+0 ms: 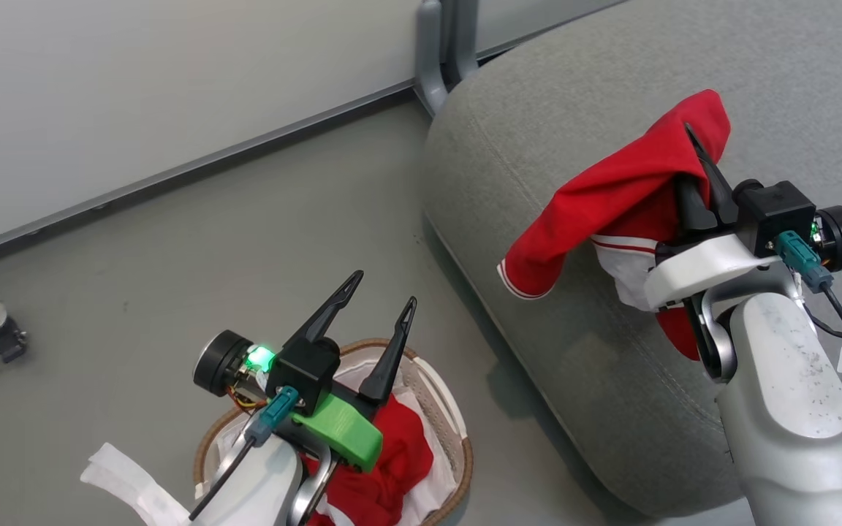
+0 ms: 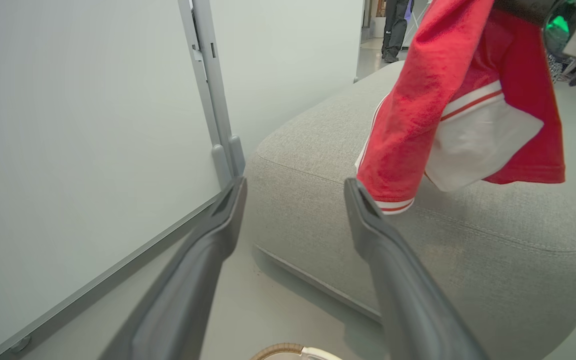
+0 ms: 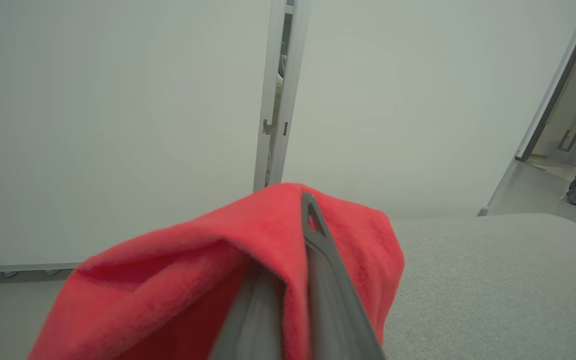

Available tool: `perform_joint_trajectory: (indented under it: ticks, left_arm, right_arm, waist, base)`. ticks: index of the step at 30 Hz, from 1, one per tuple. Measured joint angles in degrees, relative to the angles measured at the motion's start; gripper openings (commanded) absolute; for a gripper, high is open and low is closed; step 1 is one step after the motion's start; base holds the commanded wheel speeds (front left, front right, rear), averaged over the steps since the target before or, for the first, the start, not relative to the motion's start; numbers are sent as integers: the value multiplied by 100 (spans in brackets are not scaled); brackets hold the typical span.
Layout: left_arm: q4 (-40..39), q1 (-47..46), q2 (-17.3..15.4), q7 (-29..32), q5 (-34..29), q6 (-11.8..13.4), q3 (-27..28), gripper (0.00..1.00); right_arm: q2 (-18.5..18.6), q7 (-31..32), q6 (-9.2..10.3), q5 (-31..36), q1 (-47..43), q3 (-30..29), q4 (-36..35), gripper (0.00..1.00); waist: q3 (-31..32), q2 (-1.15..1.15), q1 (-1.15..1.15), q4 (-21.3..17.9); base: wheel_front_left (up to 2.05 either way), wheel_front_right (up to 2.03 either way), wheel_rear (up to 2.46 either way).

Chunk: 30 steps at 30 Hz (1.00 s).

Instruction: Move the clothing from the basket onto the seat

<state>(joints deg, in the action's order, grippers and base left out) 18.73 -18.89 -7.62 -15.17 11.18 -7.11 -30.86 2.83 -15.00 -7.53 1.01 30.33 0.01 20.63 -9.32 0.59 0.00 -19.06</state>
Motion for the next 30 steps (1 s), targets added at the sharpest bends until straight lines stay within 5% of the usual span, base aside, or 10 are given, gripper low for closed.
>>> perform_joint_trajectory:
  ticks: [13,23,30]
  left_arm:
    - [121,-244,85,1,-3,-20,-232,100]
    - [21,-686,68,1,-69,-21,-444,100]
    - [-216,-1050,143,0,-82,-26,-591,100]
  right_arm:
    - [-5,0,0,232,220,-283,71,0]
    - [15,0,0,1145,1777,-1518,64,0]
    - [889,0,0,1518,3026,-2220,364,0]
  waist:
    - [-572,0,0,-494]
    - [-1065,0,1,36]
    - [-1547,0,1,648]
  base:
    - [0,0,0]
    - [0,0,0]
    - [0,0,0]
